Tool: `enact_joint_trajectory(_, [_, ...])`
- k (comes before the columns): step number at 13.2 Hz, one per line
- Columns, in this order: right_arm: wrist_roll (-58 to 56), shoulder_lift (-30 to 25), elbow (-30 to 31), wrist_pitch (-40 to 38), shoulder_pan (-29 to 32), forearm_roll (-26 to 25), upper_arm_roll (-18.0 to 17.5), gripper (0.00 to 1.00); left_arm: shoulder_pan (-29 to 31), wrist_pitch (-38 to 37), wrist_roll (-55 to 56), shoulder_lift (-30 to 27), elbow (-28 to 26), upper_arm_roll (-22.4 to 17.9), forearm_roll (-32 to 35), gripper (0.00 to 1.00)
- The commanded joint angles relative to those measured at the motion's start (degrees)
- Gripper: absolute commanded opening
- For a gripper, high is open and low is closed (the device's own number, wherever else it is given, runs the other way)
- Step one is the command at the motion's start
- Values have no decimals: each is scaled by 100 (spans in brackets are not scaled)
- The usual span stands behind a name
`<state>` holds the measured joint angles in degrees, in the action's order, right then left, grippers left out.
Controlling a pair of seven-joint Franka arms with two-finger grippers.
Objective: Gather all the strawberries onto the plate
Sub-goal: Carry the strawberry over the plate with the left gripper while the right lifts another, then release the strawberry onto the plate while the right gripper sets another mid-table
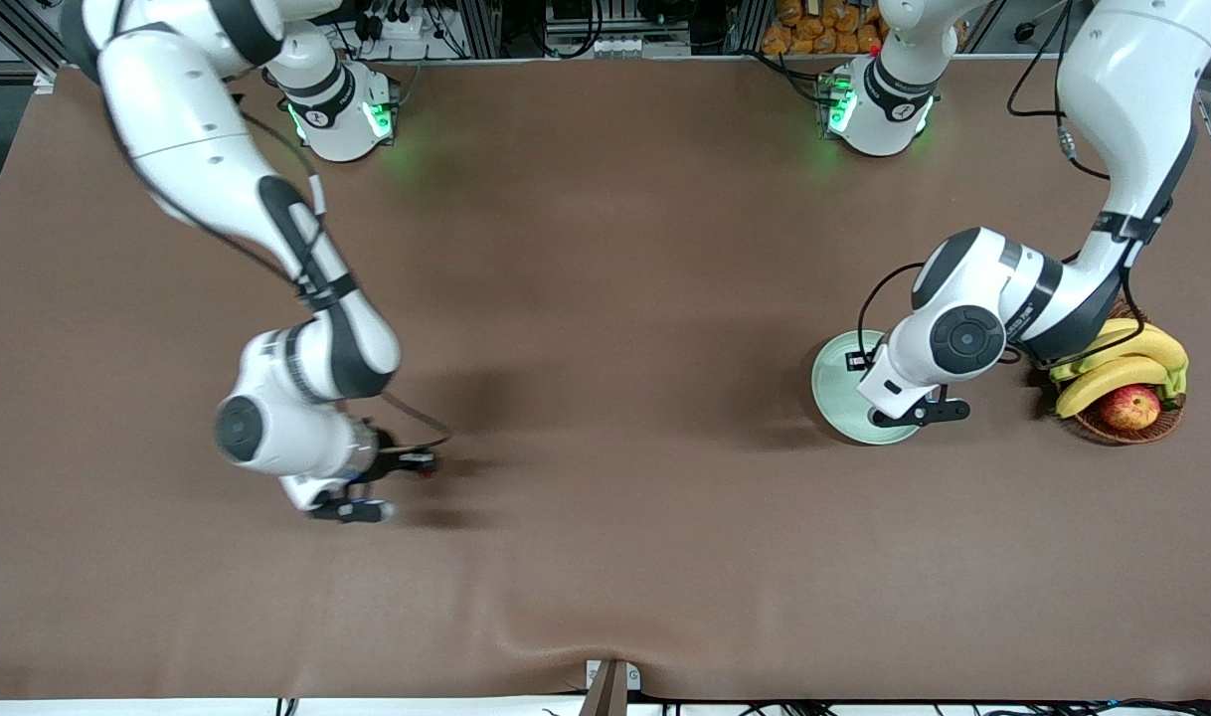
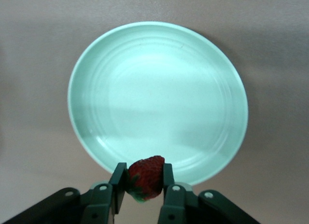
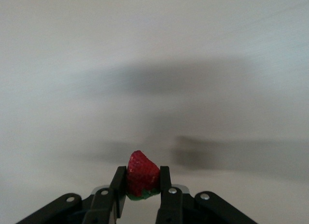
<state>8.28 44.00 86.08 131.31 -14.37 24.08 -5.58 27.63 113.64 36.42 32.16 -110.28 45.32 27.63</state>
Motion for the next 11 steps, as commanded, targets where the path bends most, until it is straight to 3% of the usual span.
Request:
enact_joint_trajectory(1, [243, 56, -57, 455, -1002, 1226, 275, 0, 163, 333, 23, 246, -72, 100, 225, 88])
enact_joint_trajectory(2, [244, 108, -57, 718, -1502, 1640, 494, 0, 198, 369, 31, 256, -55, 99, 269, 100])
enact_joint_trajectory(5, [235, 345, -74, 1544, -2428, 2731, 698, 0, 208, 335, 49, 133, -2, 126, 200, 100])
enact_joint_trajectory(9, [235, 416, -83, 1688, -2912, 3137, 742, 0, 138, 326, 163, 53, 94, 337, -151, 100])
enact_joint_trajectory(10, [235, 477, -83, 1688, -2983, 3181, 760, 5, 68, 352, 207, 89, 129, 345, -274, 100])
enact_joint_trajectory(11, [244, 513, -100, 1688, -3001, 3182, 760, 17, -46, 369, 372, 176, 165, 337, -310, 100])
